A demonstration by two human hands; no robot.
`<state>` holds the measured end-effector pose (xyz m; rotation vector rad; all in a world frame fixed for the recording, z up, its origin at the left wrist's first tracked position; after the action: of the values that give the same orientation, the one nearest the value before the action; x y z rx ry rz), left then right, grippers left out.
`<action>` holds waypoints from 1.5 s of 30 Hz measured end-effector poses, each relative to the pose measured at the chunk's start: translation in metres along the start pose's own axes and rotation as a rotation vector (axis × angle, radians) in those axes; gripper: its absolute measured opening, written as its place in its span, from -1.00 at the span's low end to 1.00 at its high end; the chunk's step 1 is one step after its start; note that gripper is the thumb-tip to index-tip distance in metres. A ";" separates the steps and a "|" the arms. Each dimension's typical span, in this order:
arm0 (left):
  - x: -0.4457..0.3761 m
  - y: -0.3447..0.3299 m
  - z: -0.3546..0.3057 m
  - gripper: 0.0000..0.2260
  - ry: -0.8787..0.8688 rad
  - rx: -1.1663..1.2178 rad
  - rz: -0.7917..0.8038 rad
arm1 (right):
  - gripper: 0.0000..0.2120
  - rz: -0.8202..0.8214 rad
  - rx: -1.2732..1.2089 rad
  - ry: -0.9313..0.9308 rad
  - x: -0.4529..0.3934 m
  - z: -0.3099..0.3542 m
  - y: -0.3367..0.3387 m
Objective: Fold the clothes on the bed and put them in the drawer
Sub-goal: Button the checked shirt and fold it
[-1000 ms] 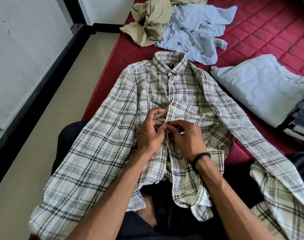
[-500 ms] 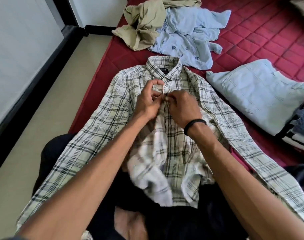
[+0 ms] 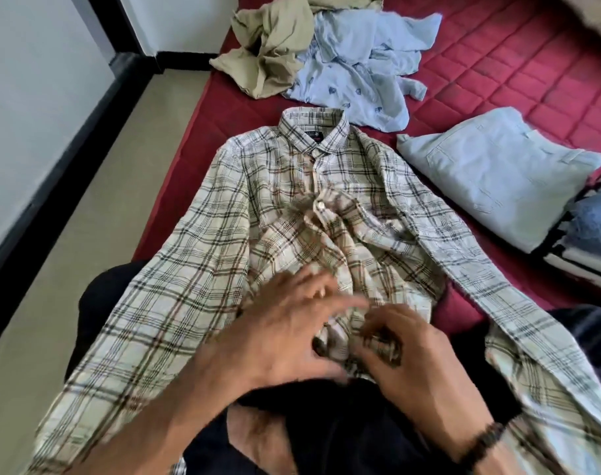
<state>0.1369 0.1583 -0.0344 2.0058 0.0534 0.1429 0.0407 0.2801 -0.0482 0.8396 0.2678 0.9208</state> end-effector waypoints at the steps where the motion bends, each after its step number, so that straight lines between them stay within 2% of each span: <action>1: 0.013 -0.006 0.004 -0.42 0.003 -0.091 0.012 | -0.66 0.103 0.061 0.032 0.002 -0.003 -0.010; 2: 0.024 -0.003 0.011 -0.55 0.031 -0.119 -0.016 | -0.59 0.202 0.146 0.055 0.004 -0.006 -0.020; 4: 0.043 0.026 0.024 -0.73 0.143 -0.010 -0.240 | -0.47 0.290 0.313 0.091 0.002 -0.014 -0.036; 7: 0.079 0.081 0.030 -0.84 0.339 0.436 -0.674 | -0.52 0.168 0.417 0.153 -0.003 -0.013 -0.039; 9: 0.101 0.099 0.023 -0.86 0.386 0.546 -0.784 | -0.67 0.056 0.414 0.170 -0.008 -0.008 -0.034; 11: 0.121 0.098 0.026 -0.76 0.461 0.350 -0.737 | -0.81 -0.021 0.393 0.181 -0.010 -0.006 -0.029; 12: 0.131 0.092 0.033 -0.70 0.539 0.170 -0.643 | -0.83 -0.034 0.382 0.182 -0.011 -0.007 -0.028; 14: 0.150 0.079 0.042 -0.68 0.634 -0.108 -0.493 | -0.72 0.022 0.411 0.186 -0.007 -0.007 -0.033; 16: 0.154 0.069 0.030 -0.59 0.611 -0.128 -0.459 | -0.46 0.104 0.491 0.175 -0.004 -0.006 -0.041; 17: 0.150 0.065 0.020 -0.43 0.583 -0.102 -0.462 | -0.39 0.128 0.515 0.156 -0.003 -0.005 -0.044; 18: 0.143 0.061 0.007 -0.28 0.539 -0.103 -0.431 | -0.36 0.138 0.526 0.134 -0.004 -0.004 -0.046; 20: 0.114 0.040 -0.012 -0.17 0.413 -0.159 -0.285 | -0.38 0.119 0.528 0.109 -0.007 -0.004 -0.047; 22: 0.090 0.011 -0.013 -0.25 0.359 -0.230 -0.127 | -0.50 0.122 0.573 0.109 -0.010 -0.005 -0.053; 24: 0.081 -0.003 -0.004 -0.45 0.381 -0.258 -0.079 | -0.62 0.135 0.629 0.105 -0.010 -0.005 -0.059; 27: 0.083 0.010 -0.002 -0.70 0.362 -0.202 -0.242 | -0.62 0.128 0.691 0.107 -0.007 0.000 -0.067; 30: 0.108 0.048 -0.006 -0.77 0.352 0.103 -0.510 | -0.59 0.098 0.694 0.153 -0.004 0.010 -0.065; 32: 0.126 0.074 -0.008 -0.77 0.333 0.217 -0.635 | -0.71 0.087 0.619 0.156 -0.006 0.013 -0.055; 34: 0.142 0.085 -0.010 -0.77 0.308 0.116 -0.634 | -0.88 0.017 0.447 0.166 -0.005 0.018 -0.030; 36: 0.155 0.072 -0.003 -0.70 0.348 -0.005 -0.492 | -0.97 -0.059 0.236 0.198 0.002 0.025 0.000; 38: 0.164 0.047 0.006 -0.56 0.393 -0.117 -0.251 | -0.95 -0.081 0.068 0.232 0.016 0.031 0.027; 41: 0.172 0.018 0.014 -0.61 0.541 -0.271 0.119 | -0.92 0.041 0.113 0.257 0.031 0.025 0.028; 42: 0.175 0.013 0.018 -0.50 0.632 -0.290 0.202 | -0.82 0.110 0.180 0.235 0.031 0.020 0.016; 44: 0.165 0.016 0.011 -0.35 0.662 -0.284 0.152 | -0.53 0.215 0.367 0.211 0.028 0.013 -0.016; 45: 0.156 0.024 0.003 -0.36 0.620 -0.321 0.021 | -0.45 0.235 0.459 0.216 0.025 0.012 -0.032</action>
<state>0.2909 0.1617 -0.0022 1.5798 0.3795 0.7359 0.0812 0.2834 -0.0609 1.2129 0.5922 1.1953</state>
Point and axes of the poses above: each hand's wrist, its own x-axis away from the middle knuckle, its own y-axis out of the back of the hand, z = x × y, the point moved 8 cm from there along -x, towards the middle knuckle, and after that the axes turned 6 degrees about -y, right-handed, at the moved point
